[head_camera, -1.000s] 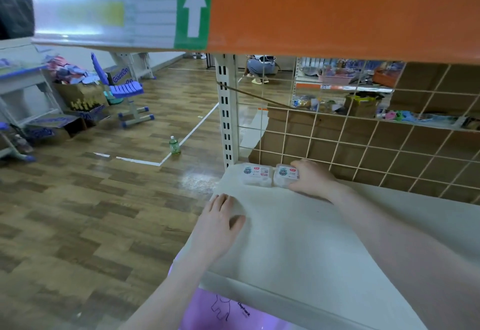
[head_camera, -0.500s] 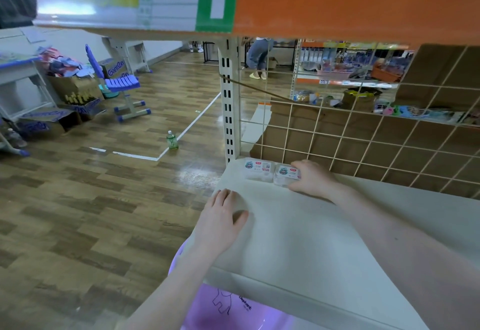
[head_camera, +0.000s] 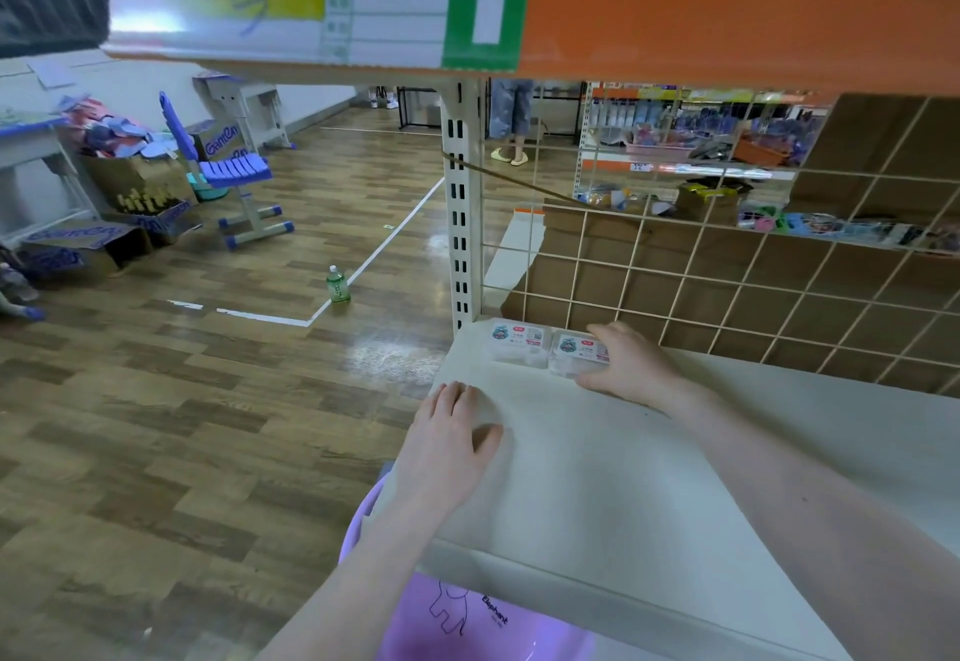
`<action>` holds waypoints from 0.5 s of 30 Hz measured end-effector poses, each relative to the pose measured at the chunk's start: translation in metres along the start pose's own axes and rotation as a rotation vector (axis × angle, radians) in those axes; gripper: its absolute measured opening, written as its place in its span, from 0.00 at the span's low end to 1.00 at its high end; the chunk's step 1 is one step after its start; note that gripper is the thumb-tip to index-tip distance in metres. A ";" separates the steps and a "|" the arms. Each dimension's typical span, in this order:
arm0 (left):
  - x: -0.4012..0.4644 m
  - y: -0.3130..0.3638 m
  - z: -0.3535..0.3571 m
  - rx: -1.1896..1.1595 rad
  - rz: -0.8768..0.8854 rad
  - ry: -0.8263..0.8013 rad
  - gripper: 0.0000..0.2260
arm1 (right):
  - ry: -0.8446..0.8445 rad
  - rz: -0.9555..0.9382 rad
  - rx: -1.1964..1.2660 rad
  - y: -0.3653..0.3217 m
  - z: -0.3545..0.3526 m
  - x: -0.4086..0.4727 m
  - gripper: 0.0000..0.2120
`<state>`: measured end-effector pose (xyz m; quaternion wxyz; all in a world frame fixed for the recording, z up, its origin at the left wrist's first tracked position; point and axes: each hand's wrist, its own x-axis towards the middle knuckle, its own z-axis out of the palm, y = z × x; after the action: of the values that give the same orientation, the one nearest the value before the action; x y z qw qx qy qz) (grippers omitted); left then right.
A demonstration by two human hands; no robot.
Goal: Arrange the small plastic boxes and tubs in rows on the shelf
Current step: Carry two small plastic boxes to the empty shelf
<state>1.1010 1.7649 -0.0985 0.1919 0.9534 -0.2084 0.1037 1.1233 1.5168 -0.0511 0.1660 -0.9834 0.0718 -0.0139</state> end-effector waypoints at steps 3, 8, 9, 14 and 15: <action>0.000 -0.001 0.001 -0.010 -0.008 0.000 0.25 | 0.044 0.012 0.009 0.002 0.003 -0.003 0.34; 0.000 0.000 0.002 -0.012 0.000 0.015 0.23 | 0.079 0.019 0.042 0.006 0.008 -0.006 0.37; 0.000 0.001 0.001 -0.014 0.000 0.029 0.22 | 0.091 0.023 0.053 0.006 0.009 -0.007 0.37; 0.000 0.001 0.002 -0.029 -0.004 0.033 0.22 | 0.134 0.029 0.092 0.009 0.018 -0.013 0.34; 0.000 0.000 0.002 -0.031 -0.006 0.032 0.23 | 0.143 0.027 0.097 0.009 0.019 -0.014 0.34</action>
<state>1.1008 1.7639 -0.0999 0.2105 0.9491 -0.2038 0.1153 1.1093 1.5168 -0.0722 0.2082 -0.9696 0.0960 -0.0855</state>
